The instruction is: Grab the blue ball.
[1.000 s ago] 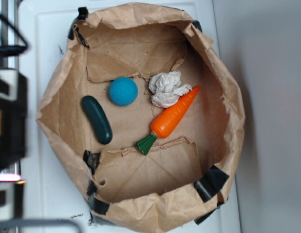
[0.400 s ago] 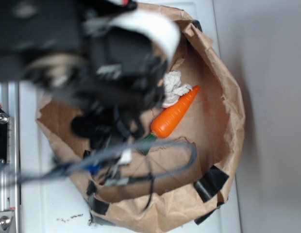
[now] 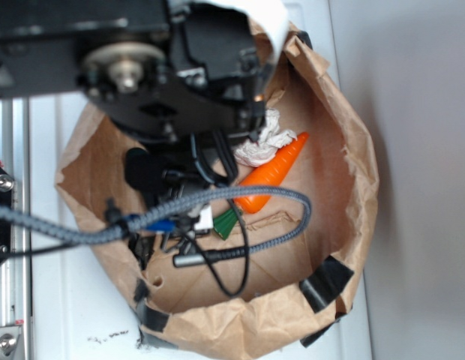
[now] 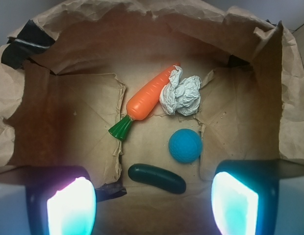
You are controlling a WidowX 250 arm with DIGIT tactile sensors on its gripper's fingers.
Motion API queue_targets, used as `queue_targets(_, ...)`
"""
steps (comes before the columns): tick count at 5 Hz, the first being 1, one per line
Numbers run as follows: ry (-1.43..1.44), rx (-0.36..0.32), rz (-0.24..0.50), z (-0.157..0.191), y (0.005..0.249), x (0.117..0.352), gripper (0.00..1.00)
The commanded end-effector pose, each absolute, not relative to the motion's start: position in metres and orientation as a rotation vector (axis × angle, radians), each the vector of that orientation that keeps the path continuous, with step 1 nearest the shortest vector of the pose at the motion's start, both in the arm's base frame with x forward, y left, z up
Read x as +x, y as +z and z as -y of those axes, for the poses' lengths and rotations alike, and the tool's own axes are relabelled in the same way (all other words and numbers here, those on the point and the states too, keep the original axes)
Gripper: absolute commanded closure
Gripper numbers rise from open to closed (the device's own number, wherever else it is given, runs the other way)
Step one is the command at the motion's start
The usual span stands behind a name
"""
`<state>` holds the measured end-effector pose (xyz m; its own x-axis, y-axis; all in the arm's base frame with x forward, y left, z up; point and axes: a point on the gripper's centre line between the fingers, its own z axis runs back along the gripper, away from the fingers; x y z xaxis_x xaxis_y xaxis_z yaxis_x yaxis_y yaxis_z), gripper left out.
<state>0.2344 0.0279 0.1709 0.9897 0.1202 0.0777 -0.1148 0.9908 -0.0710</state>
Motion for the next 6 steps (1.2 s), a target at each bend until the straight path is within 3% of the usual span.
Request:
queue_targets(1, 0.124, -0.057, 0.141, -0.034, 0.185, 0.24, 0.0)
queue_targets(2, 0.129, -0.023, 0.076, -0.037, 0.159, 0.248, 0.0)
queue_targets(3, 0.159, 0.029, 0.096, -0.04, 0.134, 0.252, 0.0)
queue_targets(4, 0.139, 0.02, 0.059, -0.042, 0.109, 0.258, 0.0)
queue_targets(6, 0.139, 0.031, 0.122, -0.047, 0.081, 0.259, 0.0)
